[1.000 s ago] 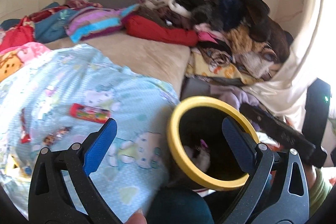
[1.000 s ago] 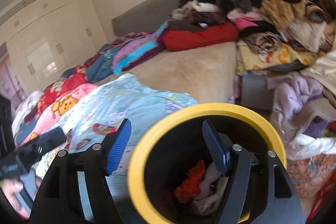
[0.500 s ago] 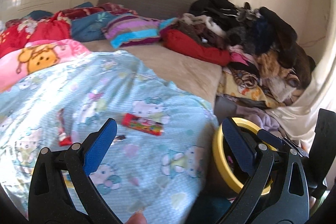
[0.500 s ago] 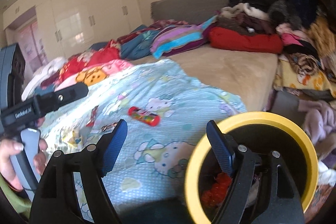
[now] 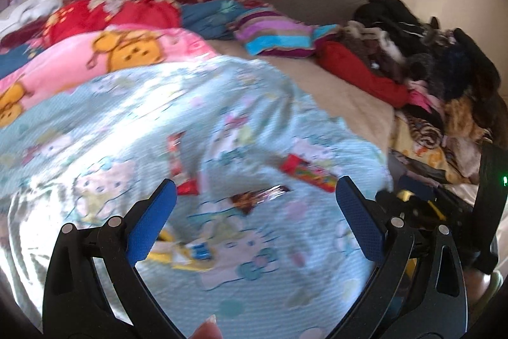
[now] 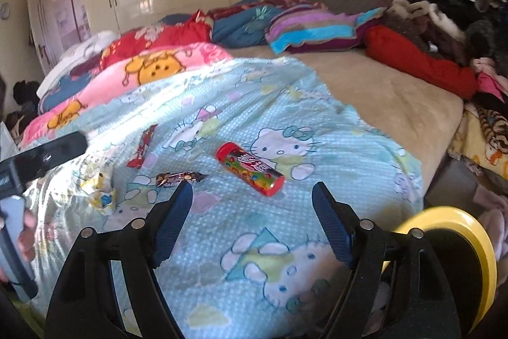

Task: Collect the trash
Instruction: 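Move both open tools back over the candy wrappers on the sheet, then grasp a yellow snack packet with the left tool while the right tool grasps a red candy tube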

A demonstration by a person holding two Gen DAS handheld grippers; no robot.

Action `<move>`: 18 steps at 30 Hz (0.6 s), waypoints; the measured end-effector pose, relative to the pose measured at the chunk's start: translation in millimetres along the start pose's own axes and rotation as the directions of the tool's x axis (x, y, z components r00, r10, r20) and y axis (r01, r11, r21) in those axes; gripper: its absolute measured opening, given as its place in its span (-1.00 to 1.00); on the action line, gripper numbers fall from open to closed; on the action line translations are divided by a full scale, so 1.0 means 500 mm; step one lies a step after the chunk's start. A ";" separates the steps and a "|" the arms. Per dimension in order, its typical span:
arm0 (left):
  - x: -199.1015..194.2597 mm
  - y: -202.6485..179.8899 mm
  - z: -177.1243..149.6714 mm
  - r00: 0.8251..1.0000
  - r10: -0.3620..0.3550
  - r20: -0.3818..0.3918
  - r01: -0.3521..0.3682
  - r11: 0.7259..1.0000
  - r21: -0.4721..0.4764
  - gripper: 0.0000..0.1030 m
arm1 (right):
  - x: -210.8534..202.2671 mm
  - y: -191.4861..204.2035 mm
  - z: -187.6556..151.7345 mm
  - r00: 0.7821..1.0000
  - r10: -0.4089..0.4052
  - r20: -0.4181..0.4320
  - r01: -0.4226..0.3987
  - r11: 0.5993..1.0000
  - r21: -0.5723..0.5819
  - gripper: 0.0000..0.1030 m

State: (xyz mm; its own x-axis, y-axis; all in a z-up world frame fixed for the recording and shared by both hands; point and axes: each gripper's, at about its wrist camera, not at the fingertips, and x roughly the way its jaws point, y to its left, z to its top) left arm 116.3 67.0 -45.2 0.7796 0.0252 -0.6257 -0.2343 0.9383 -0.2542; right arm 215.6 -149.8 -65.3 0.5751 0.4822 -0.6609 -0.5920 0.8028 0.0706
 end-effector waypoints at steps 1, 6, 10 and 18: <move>0.003 0.014 -0.004 1.000 0.015 -0.010 -0.015 1.000 -0.014 0.79 | 0.015 0.002 0.004 1.000 -0.001 -0.013 0.001 1.000 -0.011 0.46; 0.023 0.086 -0.027 0.997 0.033 -0.076 -0.042 0.992 -0.115 0.79 | 0.098 0.014 0.017 0.997 -0.026 -0.078 0.021 0.997 -0.071 0.46; 0.037 0.121 -0.049 0.992 0.052 -0.116 -0.070 0.985 -0.160 0.79 | 0.149 0.007 0.025 0.991 -0.054 -0.118 0.045 0.995 -0.084 0.46; 0.077 0.166 -0.106 0.975 0.054 -0.217 -0.108 0.964 -0.244 0.79 | 0.248 0.019 0.033 0.974 -0.112 -0.198 0.077 0.981 -0.177 0.44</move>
State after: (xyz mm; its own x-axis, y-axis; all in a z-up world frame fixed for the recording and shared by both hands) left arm 96.0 127.6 -129.4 0.6213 0.0008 -0.7835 -0.4516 0.8176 -0.3572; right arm 290.5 -76.7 -134.3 0.5144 0.3098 -0.7996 -0.6365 0.7628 -0.1139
